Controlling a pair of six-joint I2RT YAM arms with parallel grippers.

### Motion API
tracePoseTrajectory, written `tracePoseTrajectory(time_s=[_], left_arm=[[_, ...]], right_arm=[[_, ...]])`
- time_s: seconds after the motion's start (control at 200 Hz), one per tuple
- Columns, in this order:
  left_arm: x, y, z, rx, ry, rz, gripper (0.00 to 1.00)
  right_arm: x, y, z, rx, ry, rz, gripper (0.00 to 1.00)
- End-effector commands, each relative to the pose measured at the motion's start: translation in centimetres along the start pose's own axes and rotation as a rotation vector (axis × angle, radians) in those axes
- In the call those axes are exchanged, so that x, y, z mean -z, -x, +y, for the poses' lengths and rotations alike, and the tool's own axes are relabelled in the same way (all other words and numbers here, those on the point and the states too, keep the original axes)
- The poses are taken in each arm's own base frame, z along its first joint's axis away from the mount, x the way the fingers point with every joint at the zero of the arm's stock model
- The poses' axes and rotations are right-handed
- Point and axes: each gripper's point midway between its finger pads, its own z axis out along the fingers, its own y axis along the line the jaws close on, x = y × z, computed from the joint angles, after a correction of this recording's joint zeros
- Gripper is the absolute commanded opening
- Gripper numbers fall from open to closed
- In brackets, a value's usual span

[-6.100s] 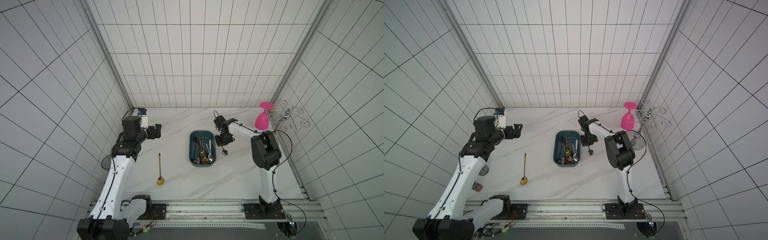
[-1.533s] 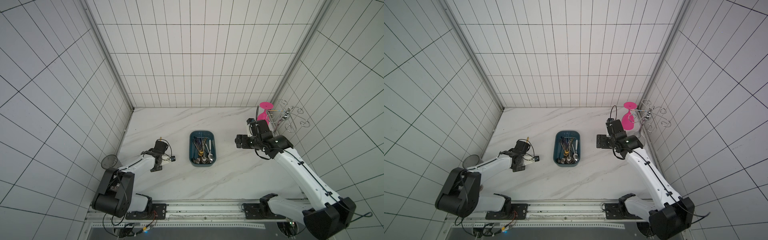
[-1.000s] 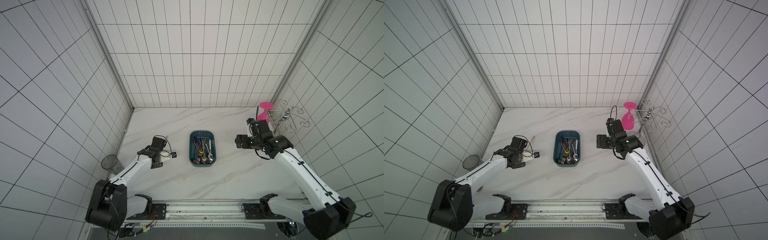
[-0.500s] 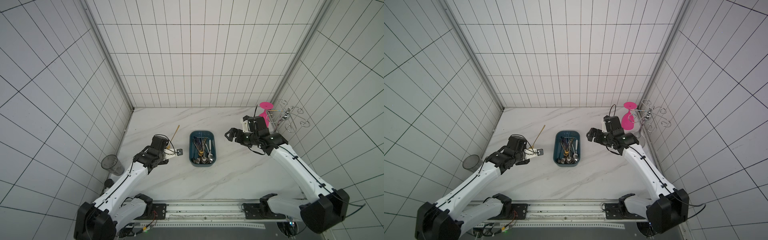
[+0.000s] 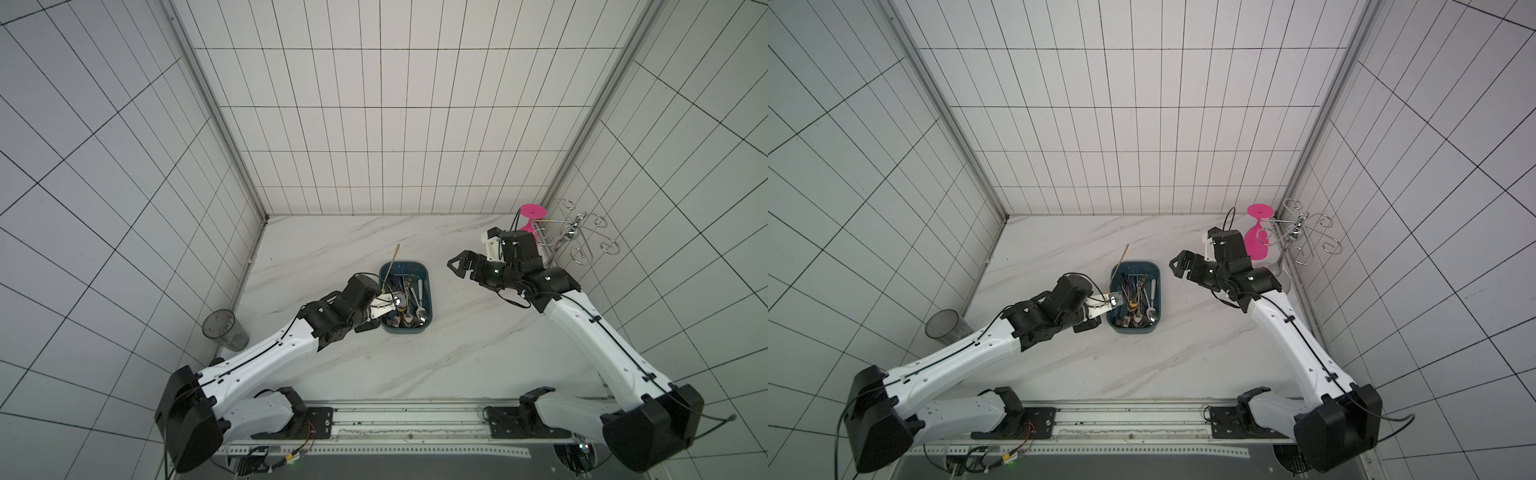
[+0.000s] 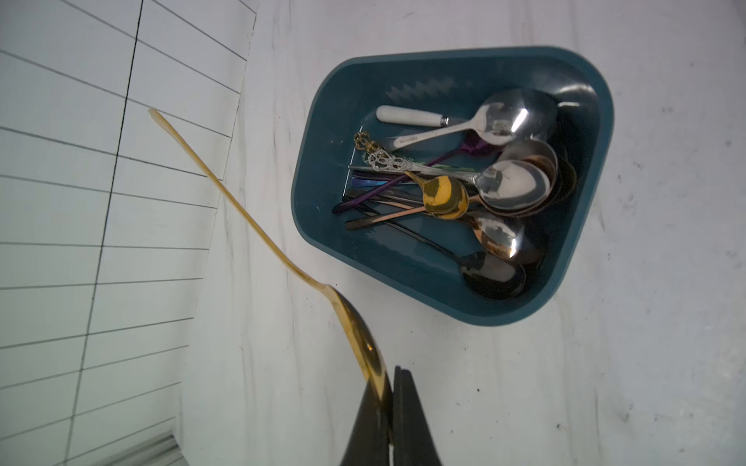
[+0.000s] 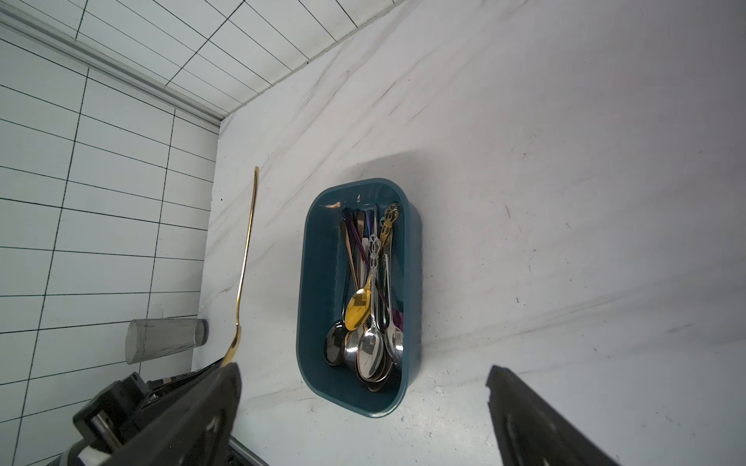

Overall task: Put the spoon into the storage box
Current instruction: Pick up the spoon from the center of the board, then place the spoon in the storage box.

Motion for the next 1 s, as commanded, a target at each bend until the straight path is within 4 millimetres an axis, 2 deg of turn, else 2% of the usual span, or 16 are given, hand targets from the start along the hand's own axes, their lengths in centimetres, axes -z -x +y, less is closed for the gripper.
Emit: tracePoseTrajectory(time_s=[0.0, 0.125, 0.29, 0.435, 0.59, 0.645, 0.725, 0.8, 0.994], left_arm=[[-0.4, 2.2, -1.1, 0.238, -0.078, -0.035, 0.0], [-1.7, 2.5, -3.5, 0.301, -0.158, 0.014, 0.0], [-2.8, 0.8, -5.9, 0.345, -0.214, 0.085, 0.0], [-3.6, 1.0, -6.8, 0.341, -0.23, 0.1, 0.0], [-4.5, 1.3, -6.7, 0.339, -0.214, 0.117, 0.0], [-4.6, 1.2, -6.6, 0.34, -0.205, 0.121, 0.11], [-4.8, 1.1, -6.3, 0.344, -0.182, 0.12, 0.37], [-4.5, 1.3, -5.8, 0.356, -0.167, 0.105, 0.55], [-3.0, 2.2, -3.6, 0.399, -0.142, 0.055, 0.76]], right_arm=[[1.8, 0.0, -1.7, 0.051, -0.073, -0.026, 0.98], [3.4, -0.2, -2.9, 0.062, -0.122, -0.045, 0.99], [5.2, -0.5, -4.2, 0.084, -0.175, -0.056, 0.99], [6.0, -0.4, -5.0, 0.094, -0.209, -0.07, 0.99], [6.2, -0.4, -5.3, 0.099, -0.219, -0.07, 0.98], [6.2, -0.5, -5.4, 0.099, -0.22, -0.068, 0.99], [6.1, -0.7, -5.6, 0.108, -0.224, -0.06, 0.99], [6.1, -0.8, -5.9, 0.118, -0.236, -0.055, 0.99], [5.4, -1.4, -7.2, 0.149, -0.282, -0.034, 0.99]])
